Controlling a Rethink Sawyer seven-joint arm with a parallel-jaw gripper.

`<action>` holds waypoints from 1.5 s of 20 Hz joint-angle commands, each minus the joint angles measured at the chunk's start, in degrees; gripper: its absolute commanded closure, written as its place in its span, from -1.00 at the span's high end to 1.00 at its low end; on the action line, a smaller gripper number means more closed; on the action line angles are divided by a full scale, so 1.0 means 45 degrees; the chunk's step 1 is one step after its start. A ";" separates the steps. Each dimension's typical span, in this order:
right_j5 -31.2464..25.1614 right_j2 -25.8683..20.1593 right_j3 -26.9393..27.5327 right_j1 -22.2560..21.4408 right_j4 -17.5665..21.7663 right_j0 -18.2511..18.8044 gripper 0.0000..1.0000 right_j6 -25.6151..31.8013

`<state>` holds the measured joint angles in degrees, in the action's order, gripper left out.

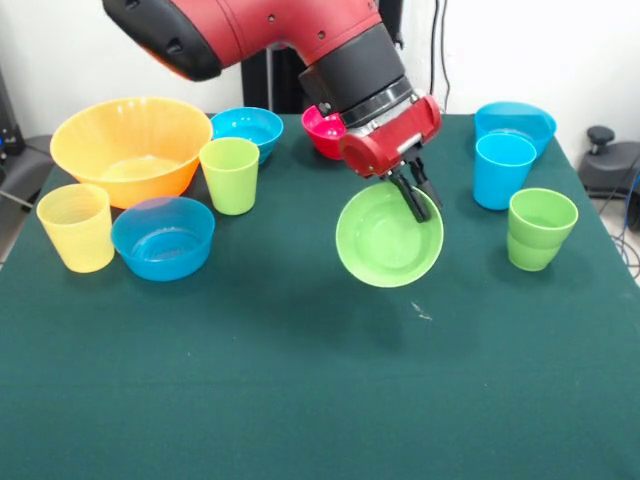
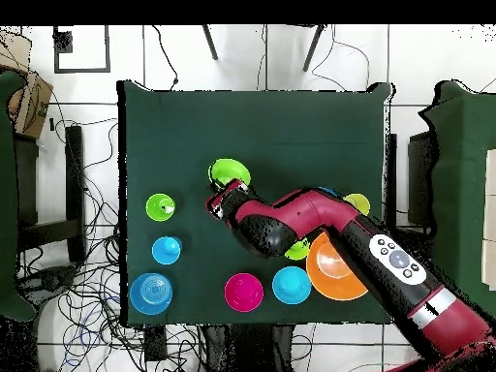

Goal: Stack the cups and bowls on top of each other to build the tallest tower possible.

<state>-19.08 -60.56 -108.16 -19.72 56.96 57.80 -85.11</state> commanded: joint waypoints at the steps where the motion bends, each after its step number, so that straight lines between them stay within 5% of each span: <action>1: 0.0254 0.2806 0.0049 -0.3510 0.3046 -0.3255 -1.00 -0.2052; 13: 0.1492 0.4303 0.0526 -0.3944 0.2003 -0.4744 -1.00 -0.2572; 30: 0.1650 0.4745 0.0728 -0.3598 0.1175 -0.4730 -1.00 -0.1804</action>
<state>-11.63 -42.94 -108.19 -37.07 62.65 37.99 -87.39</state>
